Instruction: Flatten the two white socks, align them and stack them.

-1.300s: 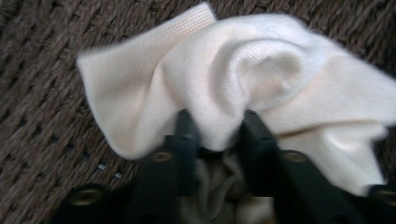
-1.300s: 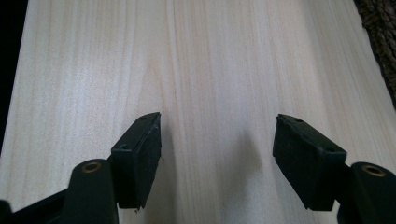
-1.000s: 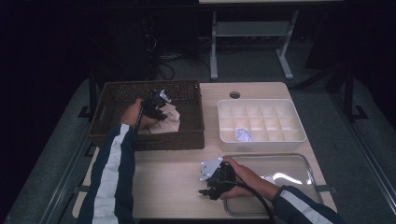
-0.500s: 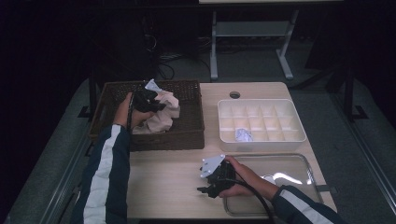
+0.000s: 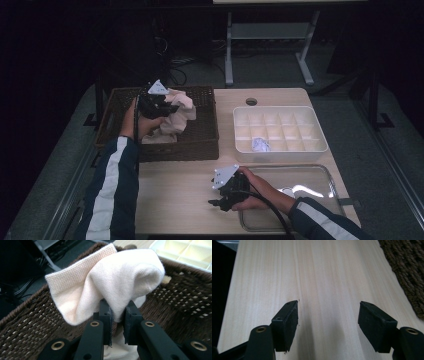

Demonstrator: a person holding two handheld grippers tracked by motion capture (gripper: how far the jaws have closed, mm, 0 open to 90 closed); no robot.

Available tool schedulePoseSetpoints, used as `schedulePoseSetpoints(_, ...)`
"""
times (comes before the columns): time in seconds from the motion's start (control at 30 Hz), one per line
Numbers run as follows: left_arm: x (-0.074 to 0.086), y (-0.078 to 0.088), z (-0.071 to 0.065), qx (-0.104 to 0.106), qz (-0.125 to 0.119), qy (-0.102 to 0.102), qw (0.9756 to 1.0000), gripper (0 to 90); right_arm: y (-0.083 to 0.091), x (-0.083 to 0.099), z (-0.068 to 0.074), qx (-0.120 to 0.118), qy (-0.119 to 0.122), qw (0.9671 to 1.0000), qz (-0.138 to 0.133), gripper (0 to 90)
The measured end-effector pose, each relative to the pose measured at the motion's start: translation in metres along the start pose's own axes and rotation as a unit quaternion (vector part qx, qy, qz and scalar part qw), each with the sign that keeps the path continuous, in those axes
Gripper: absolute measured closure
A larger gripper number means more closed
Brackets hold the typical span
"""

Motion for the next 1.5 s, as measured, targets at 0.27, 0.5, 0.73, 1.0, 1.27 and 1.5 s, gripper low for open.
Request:
schedulePoseSetpoints(0.27,-0.006,0.027,-0.019,0.005,-0.058,0.016,0.9982,79.2,0.000,-0.004,-0.003,0.003,-0.004,0.9999,-0.011,31.9)
schedulePoseSetpoints(0.5,-0.014,0.067,-0.047,0.012,-0.092,-0.008,0.9956,79.3,0.004,-0.006,-0.007,0.012,-0.009,0.9997,-0.018,32.1)
schedulePoseSetpoints(0.73,-0.008,0.101,-0.088,0.045,-0.111,-0.035,0.9922,79.3,0.014,-0.009,-0.016,0.031,-0.049,0.9978,-0.030,34.2)
schedulePoseSetpoints(1.0,0.033,0.091,-0.137,0.098,-0.086,-0.035,0.9909,79.2,0.024,-0.010,-0.026,0.048,-0.059,0.9959,-0.050,34.9)
schedulePoseSetpoints(1.27,0.096,0.040,-0.179,0.133,-0.002,-0.030,0.9907,79.0,0.025,-0.004,-0.032,0.052,-0.075,0.9948,-0.045,34.2)
schedulePoseSetpoints(1.5,0.116,0.017,-0.182,0.134,0.017,-0.013,0.9908,75.9,0.019,-0.004,-0.031,0.047,-0.076,0.9951,-0.042,38.0)
Point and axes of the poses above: each handheld gripper's, and its own axes: y roughly backward along the jaws, x roughly out of its underside, z roughly to its left, the point moved 10 cm from there along -y, roughly forward along the jaws, and after that the axes turned 4 degrees about y, right-handed, at the moved point
